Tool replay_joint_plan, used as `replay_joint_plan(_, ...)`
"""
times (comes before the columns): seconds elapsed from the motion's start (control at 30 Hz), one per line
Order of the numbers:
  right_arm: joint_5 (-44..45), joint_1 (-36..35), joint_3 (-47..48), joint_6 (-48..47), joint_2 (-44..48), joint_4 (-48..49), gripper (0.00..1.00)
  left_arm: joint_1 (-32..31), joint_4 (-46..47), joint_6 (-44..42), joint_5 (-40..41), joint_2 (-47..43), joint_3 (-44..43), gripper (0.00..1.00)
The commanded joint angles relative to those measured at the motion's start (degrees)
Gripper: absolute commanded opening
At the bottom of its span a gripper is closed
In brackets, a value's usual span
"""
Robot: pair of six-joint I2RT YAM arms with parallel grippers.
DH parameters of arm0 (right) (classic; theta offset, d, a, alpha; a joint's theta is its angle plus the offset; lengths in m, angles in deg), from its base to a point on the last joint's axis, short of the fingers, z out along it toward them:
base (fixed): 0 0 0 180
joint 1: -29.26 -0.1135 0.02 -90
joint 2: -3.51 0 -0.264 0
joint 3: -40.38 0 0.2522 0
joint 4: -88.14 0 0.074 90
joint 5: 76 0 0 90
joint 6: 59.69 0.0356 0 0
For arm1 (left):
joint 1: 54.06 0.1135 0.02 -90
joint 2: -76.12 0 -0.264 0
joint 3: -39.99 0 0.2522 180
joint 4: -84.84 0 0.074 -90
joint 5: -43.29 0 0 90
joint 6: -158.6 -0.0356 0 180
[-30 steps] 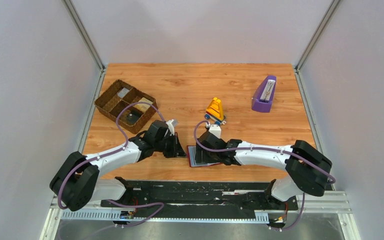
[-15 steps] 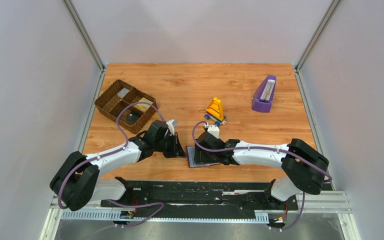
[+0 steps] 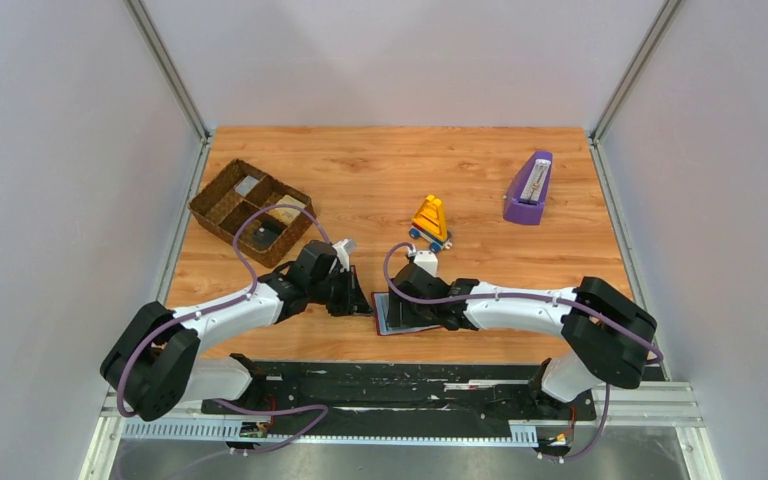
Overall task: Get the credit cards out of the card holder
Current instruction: Remove the credit card from the card holder.
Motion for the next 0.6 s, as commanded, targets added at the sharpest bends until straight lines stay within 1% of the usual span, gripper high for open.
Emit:
replay_joint_plan(0.0, 1.7, 0.0, 1.0, -0.4, -0.6, 0.4, 0.62, -0.1, 1.5, -1.3, -1.0, 0.1, -2.4, 0.00)
replay_joint_plan(0.1, 3.0, 0.0, 1.0, 0.1, -0.1, -1.3, 0.61, -0.2, 0.8, -2.1, -0.8, 0.1, -2.7, 0.00)
replay_joint_plan(0.3, 5.8, 0.0, 1.2, 0.3, 1.5, -3.6, 0.62, -0.1, -0.7, -3.2, -0.7, 0.3, -3.5, 0.00)
replay_joint_plan(0.57, 6.8, 0.0, 1.1, -0.2, 2.9, -4.1, 0.62, -0.1, -0.9, -3.7, -0.9, 0.8, -3.5, 0.00)
